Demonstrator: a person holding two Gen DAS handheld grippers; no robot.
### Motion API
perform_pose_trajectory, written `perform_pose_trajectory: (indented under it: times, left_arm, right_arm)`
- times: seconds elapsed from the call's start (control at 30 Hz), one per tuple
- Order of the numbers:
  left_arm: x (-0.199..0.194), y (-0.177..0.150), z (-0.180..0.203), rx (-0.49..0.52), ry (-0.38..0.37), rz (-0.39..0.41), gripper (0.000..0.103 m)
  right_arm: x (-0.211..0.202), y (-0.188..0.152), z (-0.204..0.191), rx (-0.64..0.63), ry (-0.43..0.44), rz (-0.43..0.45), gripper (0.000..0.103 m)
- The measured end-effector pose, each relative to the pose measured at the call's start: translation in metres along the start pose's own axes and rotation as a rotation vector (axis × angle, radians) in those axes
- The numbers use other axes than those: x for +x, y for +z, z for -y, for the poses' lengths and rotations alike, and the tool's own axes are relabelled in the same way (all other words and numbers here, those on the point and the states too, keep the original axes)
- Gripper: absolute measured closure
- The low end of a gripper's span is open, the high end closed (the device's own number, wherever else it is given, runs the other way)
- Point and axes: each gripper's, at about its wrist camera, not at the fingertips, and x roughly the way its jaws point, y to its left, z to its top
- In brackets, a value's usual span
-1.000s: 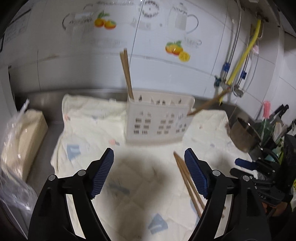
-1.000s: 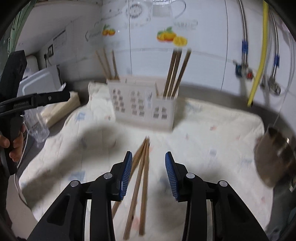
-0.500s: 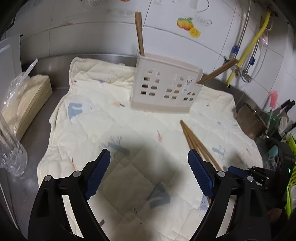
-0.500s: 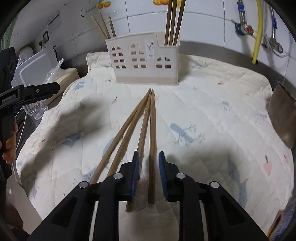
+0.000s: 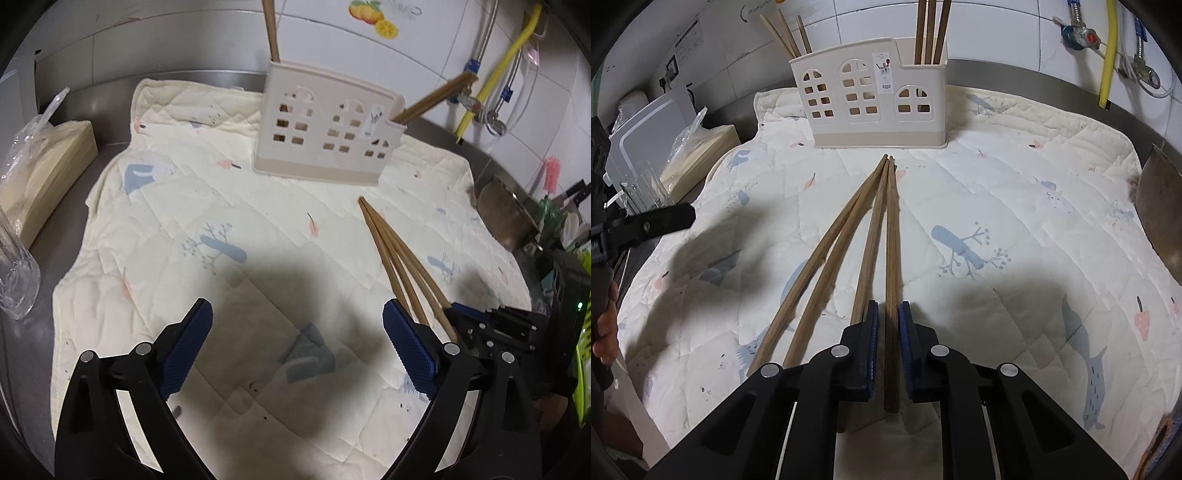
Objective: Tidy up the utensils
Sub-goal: 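Move both open tools back over the remaining chopsticks, then close the left tool on a chopstick while the right tool closes on another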
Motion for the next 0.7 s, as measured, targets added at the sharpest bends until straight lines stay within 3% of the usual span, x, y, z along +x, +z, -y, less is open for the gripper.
perform_pose_trajectory:
  times: [0.5, 0.7]
  left_arm:
    - [0.021, -0.019, 0.053, 0.084, -0.059, -0.072, 0.013]
    - [0.034, -0.023, 0.073, 0.096, -0.089, -0.111, 0.03]
  right_arm:
    - [-0.015, -0.005, 0.013, 0.039, 0.001, 0.035, 0.096]
    - [-0.021, -0.011, 0.018, 0.062, 0.014, 0.042, 0.096]
